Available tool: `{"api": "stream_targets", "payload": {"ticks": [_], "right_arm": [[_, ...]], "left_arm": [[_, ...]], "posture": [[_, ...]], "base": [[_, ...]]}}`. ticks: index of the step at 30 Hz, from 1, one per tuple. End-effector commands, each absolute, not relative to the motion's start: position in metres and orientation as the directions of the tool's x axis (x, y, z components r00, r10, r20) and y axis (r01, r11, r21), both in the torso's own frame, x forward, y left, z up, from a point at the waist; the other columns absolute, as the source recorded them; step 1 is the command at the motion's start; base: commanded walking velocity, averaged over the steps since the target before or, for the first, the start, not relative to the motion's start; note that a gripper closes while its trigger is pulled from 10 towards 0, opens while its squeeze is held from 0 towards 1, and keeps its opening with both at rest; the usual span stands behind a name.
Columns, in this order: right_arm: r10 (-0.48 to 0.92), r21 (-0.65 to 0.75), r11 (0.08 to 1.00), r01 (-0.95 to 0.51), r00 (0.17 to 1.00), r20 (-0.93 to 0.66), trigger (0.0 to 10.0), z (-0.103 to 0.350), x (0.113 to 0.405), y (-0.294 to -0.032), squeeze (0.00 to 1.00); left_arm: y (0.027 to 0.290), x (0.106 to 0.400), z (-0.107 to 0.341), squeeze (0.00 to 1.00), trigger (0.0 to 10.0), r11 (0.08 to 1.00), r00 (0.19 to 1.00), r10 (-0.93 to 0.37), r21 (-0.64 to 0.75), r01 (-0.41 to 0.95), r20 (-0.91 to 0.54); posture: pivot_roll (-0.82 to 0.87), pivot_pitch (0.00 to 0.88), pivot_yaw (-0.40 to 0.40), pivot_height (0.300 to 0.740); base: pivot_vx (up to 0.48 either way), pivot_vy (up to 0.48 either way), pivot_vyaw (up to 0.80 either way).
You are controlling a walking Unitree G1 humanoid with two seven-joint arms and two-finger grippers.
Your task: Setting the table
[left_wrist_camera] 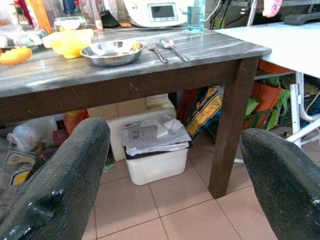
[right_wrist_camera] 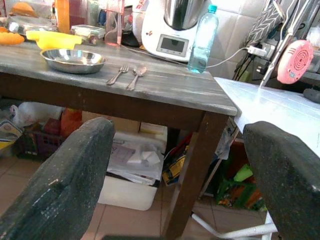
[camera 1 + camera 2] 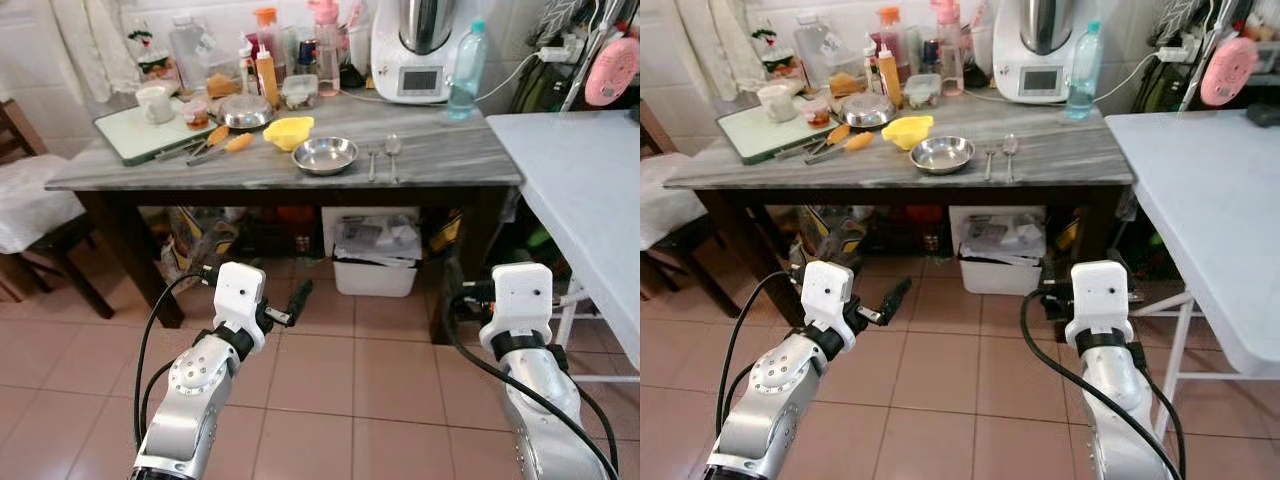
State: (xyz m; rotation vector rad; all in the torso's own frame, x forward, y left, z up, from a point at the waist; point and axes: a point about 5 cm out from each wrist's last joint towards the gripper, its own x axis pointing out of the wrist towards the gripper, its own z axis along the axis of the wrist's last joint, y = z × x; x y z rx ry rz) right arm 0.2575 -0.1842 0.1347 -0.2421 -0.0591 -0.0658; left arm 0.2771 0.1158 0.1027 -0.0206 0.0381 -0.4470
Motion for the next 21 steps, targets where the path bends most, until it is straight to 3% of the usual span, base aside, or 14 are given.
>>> {"api": "stream_targets", "payload": {"ticks": [1, 9, 11, 14, 17, 18, 21], "right_arm": [[-0.059, -0.241, 0.967, 0.077, 0.995, 0.081, 10.0, 0.1376, 0.2597, -0.1828, 0.59], [-0.104, -0.254, 0.959, 0.127, 0.990, 0.100, 10.0, 0.1405, 0.2591, -0.1899, 0.58], [-0.110, -0.254, 0.958, 0.132, 0.989, 0.102, 10.0, 0.1407, 0.2588, -0.1902, 0.55], [-0.115, -0.252, 0.958, 0.138, 0.988, 0.104, 10.0, 0.1408, 0.2585, -0.1902, 0.33], [-0.120, -0.247, 0.959, 0.142, 0.988, 0.102, 10.0, 0.1404, 0.2584, -0.1900, 0.25], [-0.120, -0.248, 0.958, 0.143, 0.987, 0.105, 10.0, 0.1408, 0.2586, -0.1898, 0.17], [-0.120, -0.248, 0.958, 0.144, 0.987, 0.109, 10.0, 0.1416, 0.2586, -0.1899, 0.15]], "left_arm": [[0.1188, 0.2807, 0.1078, 0.00, 10.0, 0.900, 0.900, -0.435, -0.013, 0.435, -0.013], [0.1135, 0.2833, 0.1096, 0.00, 10.0, 0.891, 0.892, -0.453, -0.021, 0.453, -0.002], [0.1137, 0.2834, 0.1094, 0.00, 10.0, 0.891, 0.891, -0.453, -0.022, 0.453, -0.002], [0.1138, 0.2834, 0.1096, 0.00, 10.0, 0.891, 0.891, -0.453, -0.024, 0.453, -0.001], [0.1135, 0.2832, 0.1097, 0.00, 10.0, 0.891, 0.891, -0.454, -0.025, 0.454, 0.000], [0.1137, 0.2833, 0.1097, 0.00, 10.0, 0.891, 0.891, -0.454, -0.027, 0.454, 0.001], [0.1140, 0.2834, 0.1098, 0.00, 10.0, 0.891, 0.891, -0.453, -0.028, 0.453, 0.001]], "posture": [[-0.10, 0.000, 0.063, 0.740], [-0.10, 0.000, 0.069, 0.740], [-0.10, 0.000, 0.069, 0.740], [-0.10, 0.000, 0.068, 0.740], [-0.10, 0.000, 0.069, 0.740], [-0.10, 0.000, 0.069, 0.740], [-0.10, 0.000, 0.070, 0.740]], "base": [[0.000, -0.274, 0.00], [0.000, -0.344, 0.00], [0.000, -0.480, 0.00], [0.000, -0.480, 0.00], [0.000, -0.480, 0.00], [0.000, -0.480, 0.00], [0.000, -0.480, 0.00]]}}
